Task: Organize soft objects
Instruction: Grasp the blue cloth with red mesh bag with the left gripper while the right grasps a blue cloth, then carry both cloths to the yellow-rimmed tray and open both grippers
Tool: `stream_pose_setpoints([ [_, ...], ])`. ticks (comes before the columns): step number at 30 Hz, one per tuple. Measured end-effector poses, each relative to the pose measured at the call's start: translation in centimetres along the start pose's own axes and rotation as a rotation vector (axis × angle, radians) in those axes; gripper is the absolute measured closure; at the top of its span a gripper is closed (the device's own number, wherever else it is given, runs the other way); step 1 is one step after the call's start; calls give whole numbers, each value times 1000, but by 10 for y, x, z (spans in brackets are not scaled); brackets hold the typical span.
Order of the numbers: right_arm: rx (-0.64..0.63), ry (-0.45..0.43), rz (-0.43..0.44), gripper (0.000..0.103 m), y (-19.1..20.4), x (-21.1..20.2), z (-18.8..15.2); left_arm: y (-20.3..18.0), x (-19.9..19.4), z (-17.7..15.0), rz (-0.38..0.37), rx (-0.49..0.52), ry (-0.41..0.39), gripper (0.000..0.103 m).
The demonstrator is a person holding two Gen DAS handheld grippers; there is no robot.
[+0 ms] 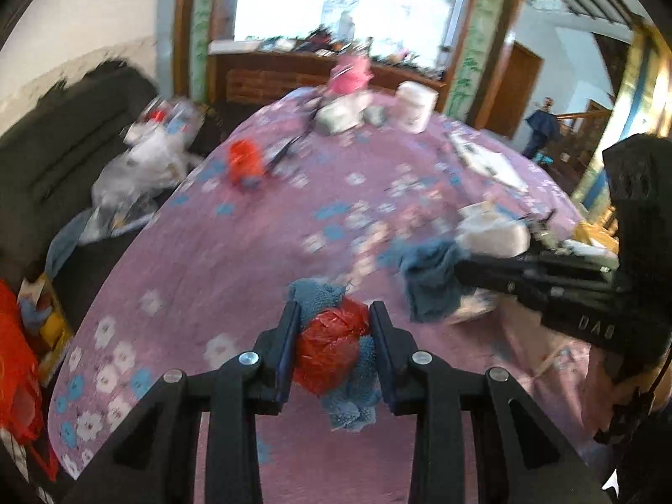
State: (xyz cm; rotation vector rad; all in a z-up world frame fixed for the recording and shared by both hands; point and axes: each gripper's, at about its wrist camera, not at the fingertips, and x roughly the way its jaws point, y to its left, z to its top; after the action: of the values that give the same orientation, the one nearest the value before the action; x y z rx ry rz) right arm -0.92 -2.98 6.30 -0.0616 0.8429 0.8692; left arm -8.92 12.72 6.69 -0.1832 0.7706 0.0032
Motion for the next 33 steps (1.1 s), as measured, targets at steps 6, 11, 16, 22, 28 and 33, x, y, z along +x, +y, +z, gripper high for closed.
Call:
stream_pose_setpoints([
  [6, 78, -113, -25, 92, -30, -58, -15, -49, -14, 15, -47, 69, -47, 71],
  [11, 136, -186, -54, 93, -57, -103, -36, -99, -16, 21, -78, 139, -51, 71],
  [16, 224, -303, -115, 93, -99, -169, -62, -167, -21, 33, -134, 241, -64, 71],
  [22, 356, -455, -230, 93, -158, -251, -93, -273, -27, 47, -243, 392, -93, 71],
  [28, 507, -553, -364, 93, -231, -325, -116, -377, -13, 56, -353, 496, -68, 71],
  [33, 656, -527, -463, 93, -301, -349, -123, -450, 31, 63, -401, 517, 15, 71],
])
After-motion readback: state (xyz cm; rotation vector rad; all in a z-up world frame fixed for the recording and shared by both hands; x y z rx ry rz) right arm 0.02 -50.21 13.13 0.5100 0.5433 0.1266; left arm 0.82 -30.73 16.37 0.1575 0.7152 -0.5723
